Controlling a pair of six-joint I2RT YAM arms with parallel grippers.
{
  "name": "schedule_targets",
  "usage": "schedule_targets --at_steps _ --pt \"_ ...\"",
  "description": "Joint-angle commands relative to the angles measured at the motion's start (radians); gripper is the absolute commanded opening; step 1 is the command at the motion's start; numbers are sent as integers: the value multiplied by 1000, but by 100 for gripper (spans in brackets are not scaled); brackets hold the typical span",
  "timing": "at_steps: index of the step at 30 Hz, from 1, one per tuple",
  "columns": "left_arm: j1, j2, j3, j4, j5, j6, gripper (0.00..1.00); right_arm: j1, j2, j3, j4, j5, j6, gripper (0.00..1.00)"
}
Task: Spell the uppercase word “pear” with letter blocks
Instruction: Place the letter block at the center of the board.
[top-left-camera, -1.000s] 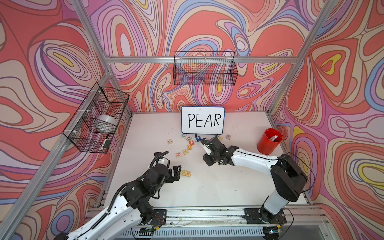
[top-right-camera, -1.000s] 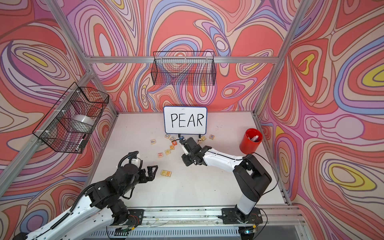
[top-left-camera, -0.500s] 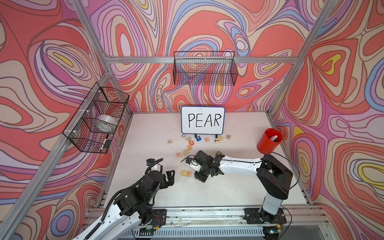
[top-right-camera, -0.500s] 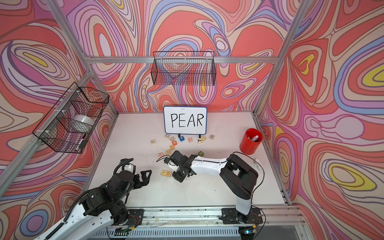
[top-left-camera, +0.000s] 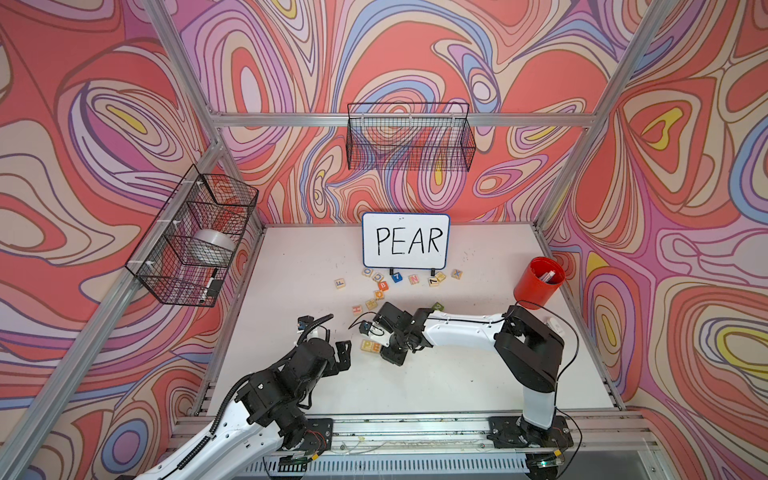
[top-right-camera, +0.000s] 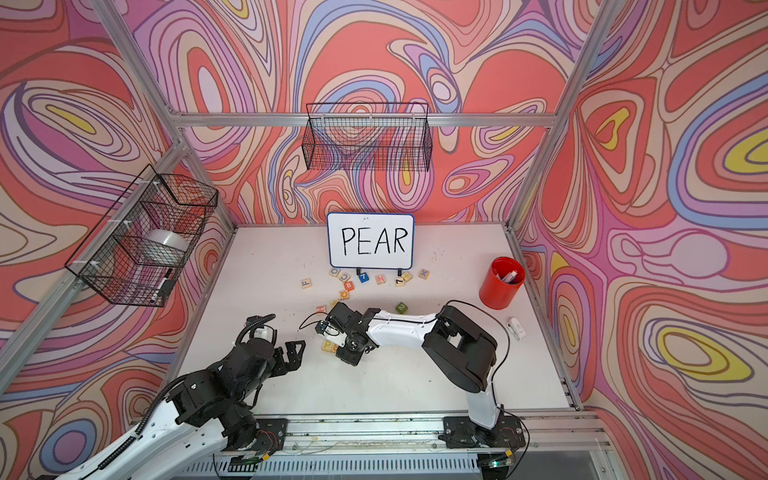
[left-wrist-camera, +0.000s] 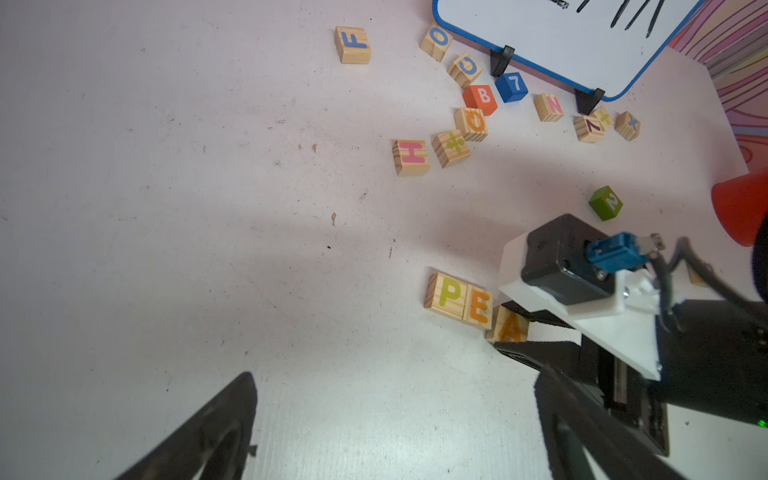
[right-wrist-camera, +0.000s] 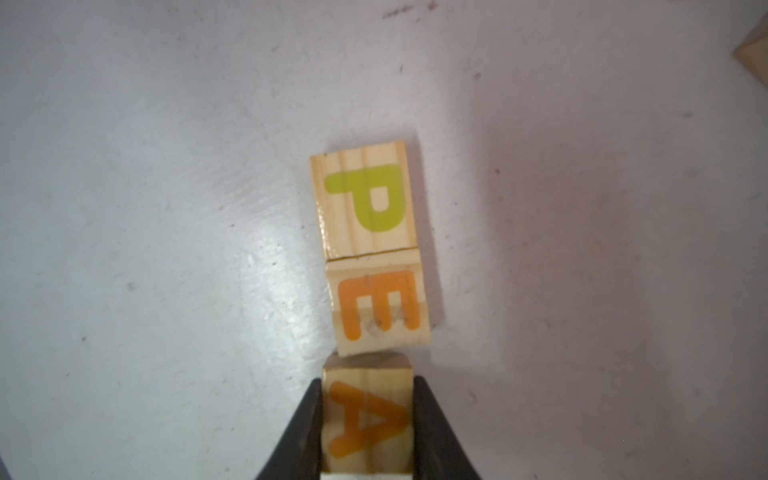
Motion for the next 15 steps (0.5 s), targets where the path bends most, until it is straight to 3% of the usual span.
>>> schedule_targets --at_steps 1,15 --pt "-2 -20 14 -14 -38 2 100 5 47 12 -43 25 -44 27" --pt "-2 -69 13 -43 -68 -5 100 5 106 63 -69 20 -74 35"
